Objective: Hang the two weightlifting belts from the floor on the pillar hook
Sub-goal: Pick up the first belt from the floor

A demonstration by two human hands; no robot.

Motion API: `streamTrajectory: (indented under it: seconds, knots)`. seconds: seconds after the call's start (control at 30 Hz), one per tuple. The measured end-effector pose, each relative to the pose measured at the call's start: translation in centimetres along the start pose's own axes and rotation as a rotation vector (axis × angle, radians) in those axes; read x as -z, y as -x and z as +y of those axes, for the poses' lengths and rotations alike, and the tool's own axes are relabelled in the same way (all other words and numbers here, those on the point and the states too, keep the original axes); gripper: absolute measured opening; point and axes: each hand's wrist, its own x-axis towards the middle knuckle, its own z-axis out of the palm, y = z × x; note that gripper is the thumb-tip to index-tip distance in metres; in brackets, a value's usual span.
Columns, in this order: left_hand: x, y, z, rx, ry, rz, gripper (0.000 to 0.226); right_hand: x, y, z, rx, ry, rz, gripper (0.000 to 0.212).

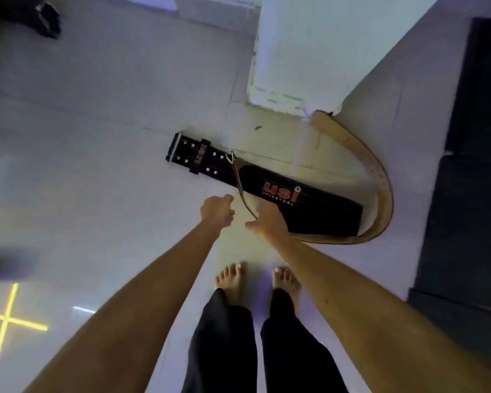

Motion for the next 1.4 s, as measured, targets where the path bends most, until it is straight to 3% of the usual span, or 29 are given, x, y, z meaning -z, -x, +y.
streamTrajectory:
  seconds: [0.1,0.23,0.5,0.73,1.07,1.2,1.3,1.4]
  knots:
    - [-2.5,-6.4,-2.9,0.016,0.003,-0.012,0.020,-3.8,-5.6,2.7,-0.036,0.241,-0.013,0.045]
    - [-4.7,-12.3,-6.5,0.039,0.027,-0.031,0.016,-7.4,-10.4,6.2,-0.073,0.469,-0.115,0.043]
    - [-3.7,-8.9,-5.7,0.047,-0.005,0.014,0.024,-3.7,-7.6,2.4,0.009,0.141,-0.080,0.020]
    - [1.6,1.6,1.9,0.024,0.184,-0.010,0.024,7.8,1.5,-3.1,0.139,-0.193,-0.154,0.032]
    - [9.7,28.6,14.7,-0.060,0.681,-0.360,0.026,26.4,27.2,-14.4,0.313,-0.378,-0.170,0.027]
    - [12.9,38.8,19.9,-0.207,0.678,-0.386,0.015,32.2,36.4,-18.5,0.414,-0.406,-0.113,0.015]
    - [14.8,45.1,22.6,-0.295,0.666,-0.405,0.014,35.6,41.8,-20.6,0.443,-0.453,-0.070,0.029]
    - [16.4,50.3,24.6,-0.406,0.651,-0.431,0.028,38.4,46.5,-22.4,0.484,-0.548,-0.068,0.037]
